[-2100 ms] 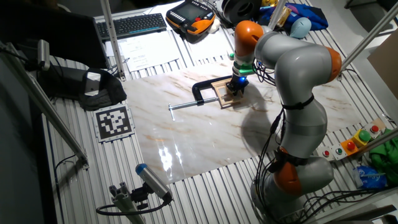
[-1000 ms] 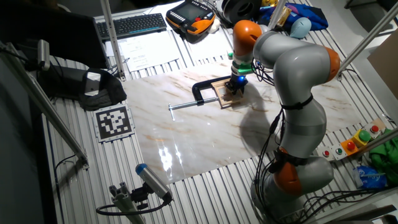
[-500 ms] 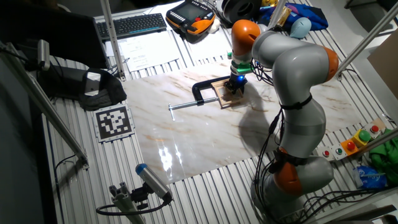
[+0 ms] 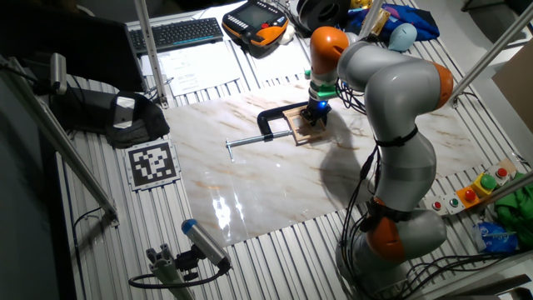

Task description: Open a sliding window

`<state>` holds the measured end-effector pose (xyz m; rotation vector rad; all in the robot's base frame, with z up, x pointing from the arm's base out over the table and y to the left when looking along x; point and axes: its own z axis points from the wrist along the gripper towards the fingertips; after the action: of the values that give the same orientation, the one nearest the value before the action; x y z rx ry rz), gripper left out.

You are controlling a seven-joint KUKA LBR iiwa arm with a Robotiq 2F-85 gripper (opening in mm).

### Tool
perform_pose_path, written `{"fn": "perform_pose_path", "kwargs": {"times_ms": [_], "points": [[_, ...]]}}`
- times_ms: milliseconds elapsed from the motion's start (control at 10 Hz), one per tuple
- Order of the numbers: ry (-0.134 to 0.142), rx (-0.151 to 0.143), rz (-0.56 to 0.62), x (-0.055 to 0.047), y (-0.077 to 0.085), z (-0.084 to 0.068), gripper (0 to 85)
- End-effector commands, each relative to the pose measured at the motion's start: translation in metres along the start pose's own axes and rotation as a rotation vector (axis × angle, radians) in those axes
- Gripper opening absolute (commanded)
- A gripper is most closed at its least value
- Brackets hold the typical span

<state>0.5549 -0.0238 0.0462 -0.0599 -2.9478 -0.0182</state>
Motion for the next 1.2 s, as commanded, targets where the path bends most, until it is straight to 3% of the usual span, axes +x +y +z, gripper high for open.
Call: {"fn": "perform_pose_path", "kwargs": {"times_ms": [0, 1100], "points": [[0.0, 0.0, 0.0, -0.0001, -0.0001, 0.0, 0.0], [0.003, 0.0, 0.002, -0.007, 0.0013, -0.0007, 0.0]]}}
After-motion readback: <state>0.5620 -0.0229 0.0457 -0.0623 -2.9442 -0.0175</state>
